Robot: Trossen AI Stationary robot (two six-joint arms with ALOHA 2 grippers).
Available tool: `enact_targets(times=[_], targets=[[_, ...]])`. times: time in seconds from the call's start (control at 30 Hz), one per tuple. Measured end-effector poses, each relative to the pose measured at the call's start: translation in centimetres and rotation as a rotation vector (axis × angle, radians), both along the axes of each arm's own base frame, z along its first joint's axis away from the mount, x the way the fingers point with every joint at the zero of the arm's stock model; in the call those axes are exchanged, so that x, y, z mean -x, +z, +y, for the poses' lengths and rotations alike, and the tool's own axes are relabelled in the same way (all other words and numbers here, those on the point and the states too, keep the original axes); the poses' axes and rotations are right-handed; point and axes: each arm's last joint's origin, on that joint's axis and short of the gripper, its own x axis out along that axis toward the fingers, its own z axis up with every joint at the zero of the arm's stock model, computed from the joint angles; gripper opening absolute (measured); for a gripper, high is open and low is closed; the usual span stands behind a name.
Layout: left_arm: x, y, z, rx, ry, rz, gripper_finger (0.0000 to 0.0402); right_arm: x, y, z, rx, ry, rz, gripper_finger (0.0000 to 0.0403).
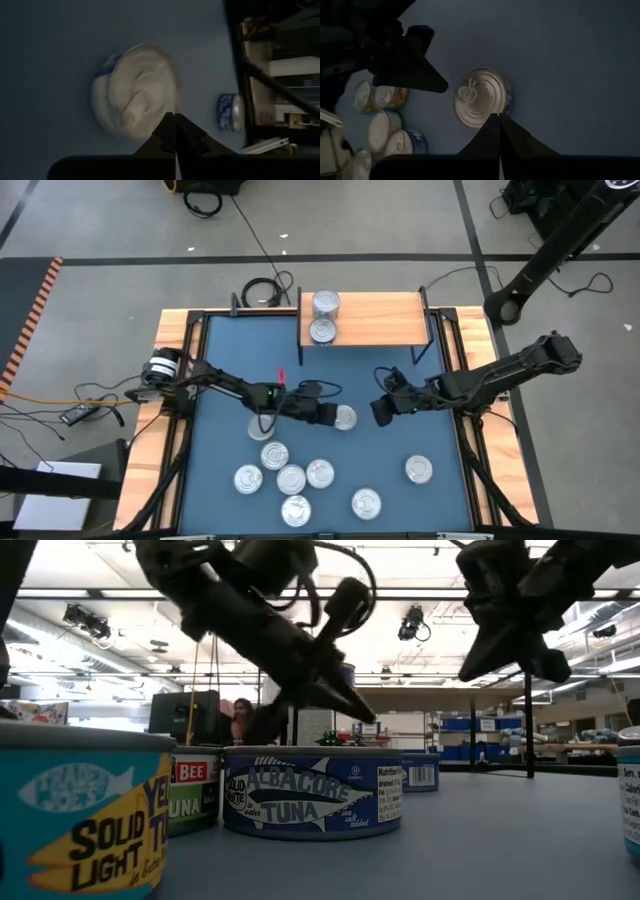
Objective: Stack canned seafood by type on shelf
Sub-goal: Stack the blue tuna can on top of the blue tuna can on the shelf
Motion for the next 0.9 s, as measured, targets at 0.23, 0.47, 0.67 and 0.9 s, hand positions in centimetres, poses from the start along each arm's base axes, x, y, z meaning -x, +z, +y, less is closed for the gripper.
enact_targets(times=[0.23,0.47,0.67,0.9], targets=[[0.0,-1.7,0.5,0.033,0.031,0.004,0.0,0.8,-0.7,0.5,-0.075,0.054,-0.085,0.0002],[-0.3,-2.4,0.5,0.058,0.026,-0.05,0.0,2.0,-3.0,0.7,-0.182,0.037,-0.269,0.0002],[-0.2,-3.4,0.6,0.063,0.067,-0.021,0.0,3.1,-4.5,0.7,-0.212,0.005,-0.258,0.0002],[0.8,-3.6,0.7,0.083,0.092,-0.093,0.0,3.1,-4.6,0.8,-0.208,0.007,-0.264,0.0002]])
